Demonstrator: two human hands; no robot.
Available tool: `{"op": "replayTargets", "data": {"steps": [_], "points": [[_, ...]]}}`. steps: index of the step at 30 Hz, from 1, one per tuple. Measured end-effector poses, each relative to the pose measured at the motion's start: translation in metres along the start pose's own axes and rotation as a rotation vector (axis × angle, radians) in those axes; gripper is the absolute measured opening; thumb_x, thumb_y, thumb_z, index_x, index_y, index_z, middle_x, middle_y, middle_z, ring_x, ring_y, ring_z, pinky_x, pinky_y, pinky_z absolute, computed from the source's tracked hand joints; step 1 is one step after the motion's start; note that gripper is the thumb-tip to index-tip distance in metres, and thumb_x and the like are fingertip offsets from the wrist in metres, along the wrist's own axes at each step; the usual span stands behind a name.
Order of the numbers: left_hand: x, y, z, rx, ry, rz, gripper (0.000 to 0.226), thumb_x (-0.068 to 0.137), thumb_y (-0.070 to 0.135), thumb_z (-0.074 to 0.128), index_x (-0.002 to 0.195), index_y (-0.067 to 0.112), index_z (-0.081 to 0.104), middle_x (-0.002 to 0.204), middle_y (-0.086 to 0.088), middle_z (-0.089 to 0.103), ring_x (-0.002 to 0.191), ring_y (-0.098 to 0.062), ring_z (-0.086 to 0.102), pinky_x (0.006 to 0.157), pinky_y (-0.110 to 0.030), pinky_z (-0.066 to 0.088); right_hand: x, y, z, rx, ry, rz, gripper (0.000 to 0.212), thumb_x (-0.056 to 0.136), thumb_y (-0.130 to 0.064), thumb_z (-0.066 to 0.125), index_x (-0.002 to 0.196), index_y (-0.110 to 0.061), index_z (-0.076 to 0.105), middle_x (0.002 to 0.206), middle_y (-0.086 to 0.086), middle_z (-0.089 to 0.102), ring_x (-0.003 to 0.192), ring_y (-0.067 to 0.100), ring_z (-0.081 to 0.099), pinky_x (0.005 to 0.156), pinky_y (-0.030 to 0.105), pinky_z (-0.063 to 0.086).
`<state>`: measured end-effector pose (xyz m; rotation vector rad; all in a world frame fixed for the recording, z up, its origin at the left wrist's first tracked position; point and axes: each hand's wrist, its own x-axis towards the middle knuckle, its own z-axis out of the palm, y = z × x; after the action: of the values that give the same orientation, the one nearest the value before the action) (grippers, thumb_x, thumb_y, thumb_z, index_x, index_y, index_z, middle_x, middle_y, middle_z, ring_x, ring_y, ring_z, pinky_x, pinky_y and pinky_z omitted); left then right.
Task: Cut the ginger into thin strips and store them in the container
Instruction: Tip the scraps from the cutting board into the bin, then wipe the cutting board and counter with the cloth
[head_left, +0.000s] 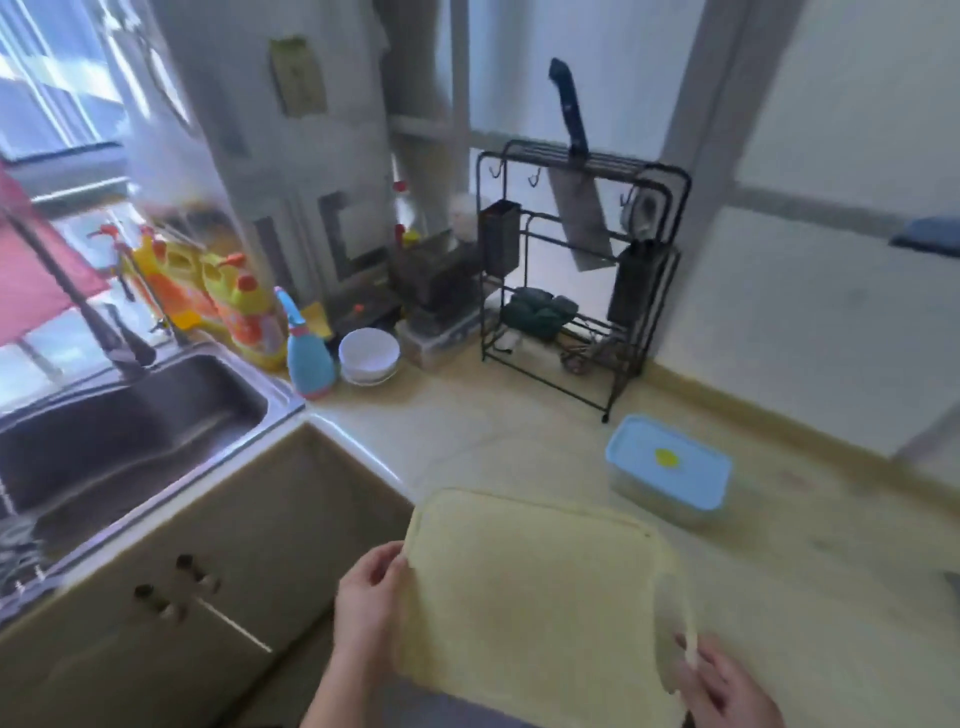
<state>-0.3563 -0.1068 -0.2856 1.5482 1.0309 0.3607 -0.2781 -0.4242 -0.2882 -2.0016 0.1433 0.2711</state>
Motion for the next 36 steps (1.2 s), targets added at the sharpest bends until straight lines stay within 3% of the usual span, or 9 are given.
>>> {"op": "replayTargets", "data": {"steps": [3, 6, 10, 12, 17, 25, 27, 32, 36], "points": [[-0.021, 0.002, 0.084, 0.124, -0.119, 0.013, 0.023, 0.095, 0.014, 0.066, 0.118, 0.014, 0.07, 0.116, -0.006, 0.071, 0.1, -0.017, 0.064, 0.088, -0.024, 0.049, 0.018, 0.042, -0.061, 0.08, 0.032, 0.12, 0.034, 0.085, 0.021, 0.06, 0.11, -0.002, 0.061, 0.097, 0.01, 0.071, 0.067, -0.015, 0.064, 0.062, -0.003, 0.043], [-0.042, -0.006, 0.151, 0.278, -0.24, -0.012, 0.044, 0.092, 0.021, 0.069, 0.135, 0.012, 0.061, 0.131, -0.01, 0.064, 0.117, -0.026, 0.059, 0.102, -0.036, 0.045, 0.045, 0.103, -0.11, -0.099, 0.112, 0.252, 0.032, 0.081, 0.015, 0.069, 0.105, -0.006, 0.061, 0.07, -0.018, 0.074, 0.065, -0.016, 0.065, 0.066, -0.001, 0.044], [-0.069, -0.011, 0.219, 0.627, -0.343, 0.096, 0.063, 0.095, 0.04, 0.063, 0.151, 0.021, 0.042, 0.15, -0.005, 0.048, 0.138, -0.028, 0.043, 0.113, -0.037, 0.035, 0.067, 0.149, -0.156, -0.231, 0.222, 0.319, 0.032, 0.078, 0.005, 0.077, 0.109, 0.008, 0.07, 0.08, 0.013, 0.074, 0.079, 0.028, 0.071, 0.069, 0.013, 0.044], [-0.08, -0.01, 0.238, 0.783, -0.397, 0.168, 0.066, 0.097, 0.046, 0.056, 0.155, 0.027, 0.031, 0.158, 0.005, 0.036, 0.142, -0.026, 0.034, 0.114, -0.038, 0.031, 0.067, 0.141, -0.166, -0.23, 0.315, 0.352, 0.026, 0.079, 0.007, 0.076, 0.104, 0.011, 0.071, 0.086, 0.022, 0.075, 0.074, 0.029, 0.069, 0.067, 0.021, 0.042], [-0.098, -0.009, 0.255, 0.872, -0.504, 0.245, 0.077, 0.094, 0.048, 0.056, 0.158, 0.033, 0.016, 0.162, 0.015, 0.022, 0.145, -0.019, 0.024, 0.114, -0.04, 0.028, 0.073, 0.138, -0.18, -0.301, 0.357, 0.361, 0.032, 0.081, 0.002, 0.077, 0.11, 0.012, 0.069, 0.102, 0.029, 0.073, 0.1, 0.04, 0.07, 0.091, 0.045, 0.048], [-0.111, -0.021, 0.261, 1.17, -0.653, 0.425, 0.126, 0.069, 0.083, 0.059, 0.159, 0.03, -0.012, 0.166, 0.013, -0.008, 0.151, -0.022, 0.006, 0.117, -0.045, 0.016, 0.077, 0.145, -0.199, -0.545, 0.231, 0.382, 0.033, 0.094, -0.018, 0.062, 0.122, -0.001, 0.064, 0.119, 0.018, 0.068, 0.112, 0.032, 0.064, 0.088, 0.035, 0.046], [-0.111, -0.02, 0.267, 1.231, -0.737, 0.483, 0.136, 0.062, 0.079, 0.068, 0.157, 0.033, -0.017, 0.166, 0.012, -0.01, 0.153, -0.023, -0.004, 0.118, -0.05, 0.012, 0.075, 0.143, -0.204, -0.58, 0.184, 0.388, 0.034, 0.099, -0.028, 0.053, 0.128, -0.009, 0.057, 0.125, 0.011, 0.066, 0.116, 0.026, 0.062, 0.089, 0.032, 0.045], [-0.11, -0.018, 0.277, 1.298, -0.721, 0.549, 0.133, 0.066, 0.067, 0.076, 0.157, 0.035, -0.015, 0.166, 0.013, -0.01, 0.153, -0.021, 0.0, 0.117, -0.049, 0.013, 0.066, 0.121, -0.208, -0.715, 0.183, 0.336, 0.038, 0.103, -0.043, 0.035, 0.137, -0.026, 0.04, 0.136, -0.003, 0.054, 0.118, 0.018, 0.062, 0.087, 0.032, 0.046], [-0.103, -0.02, 0.266, 1.238, -0.685, 0.573, 0.114, 0.073, 0.077, 0.061, 0.158, 0.039, -0.006, 0.166, 0.017, -0.013, 0.152, -0.017, 0.003, 0.118, -0.047, 0.01, 0.071, 0.093, -0.182, -0.796, 0.144, 0.114, 0.051, 0.102, -0.049, 0.035, 0.15, -0.034, 0.029, 0.152, -0.008, 0.038, 0.13, 0.012, 0.053, 0.101, 0.032, 0.044]]}}
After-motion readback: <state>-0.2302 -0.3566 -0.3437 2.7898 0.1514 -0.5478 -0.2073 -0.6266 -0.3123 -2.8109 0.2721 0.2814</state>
